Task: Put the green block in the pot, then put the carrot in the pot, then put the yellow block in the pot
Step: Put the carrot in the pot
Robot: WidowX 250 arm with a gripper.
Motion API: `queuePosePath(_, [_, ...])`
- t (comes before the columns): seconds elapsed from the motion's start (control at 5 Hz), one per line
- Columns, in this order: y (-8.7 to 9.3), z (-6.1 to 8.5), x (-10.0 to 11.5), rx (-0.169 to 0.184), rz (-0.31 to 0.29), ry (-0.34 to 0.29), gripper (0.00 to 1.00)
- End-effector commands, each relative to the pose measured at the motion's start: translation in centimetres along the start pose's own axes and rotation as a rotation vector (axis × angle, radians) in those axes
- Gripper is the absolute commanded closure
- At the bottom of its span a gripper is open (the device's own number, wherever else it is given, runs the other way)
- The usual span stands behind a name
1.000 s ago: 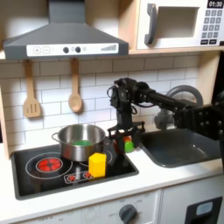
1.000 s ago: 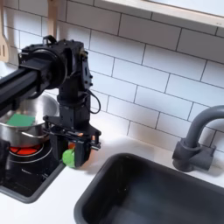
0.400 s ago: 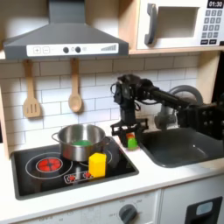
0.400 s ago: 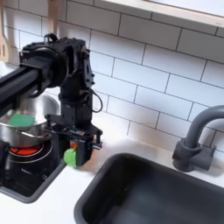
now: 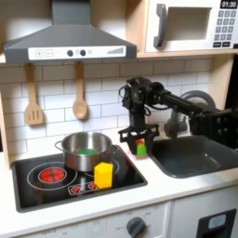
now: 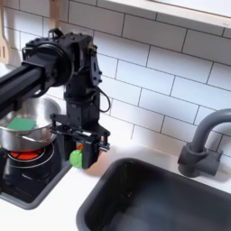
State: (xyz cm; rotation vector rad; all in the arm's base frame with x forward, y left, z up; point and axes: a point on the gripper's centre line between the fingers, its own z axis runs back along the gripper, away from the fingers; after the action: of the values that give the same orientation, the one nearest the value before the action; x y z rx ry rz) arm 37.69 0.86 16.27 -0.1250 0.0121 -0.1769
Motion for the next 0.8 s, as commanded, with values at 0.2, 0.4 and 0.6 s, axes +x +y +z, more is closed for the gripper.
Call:
queuePosePath(0.2, [1.3,4.2,-0.7,0.005,0.005,-0.087,1.0])
queuePosePath(0.4, [2.5,6.2,-2.0,0.034,0.05,-0.134,1.0])
queuePosePath(0.6, [4.5,7.4,-3.7,0.041,0.107,-0.154,1.0])
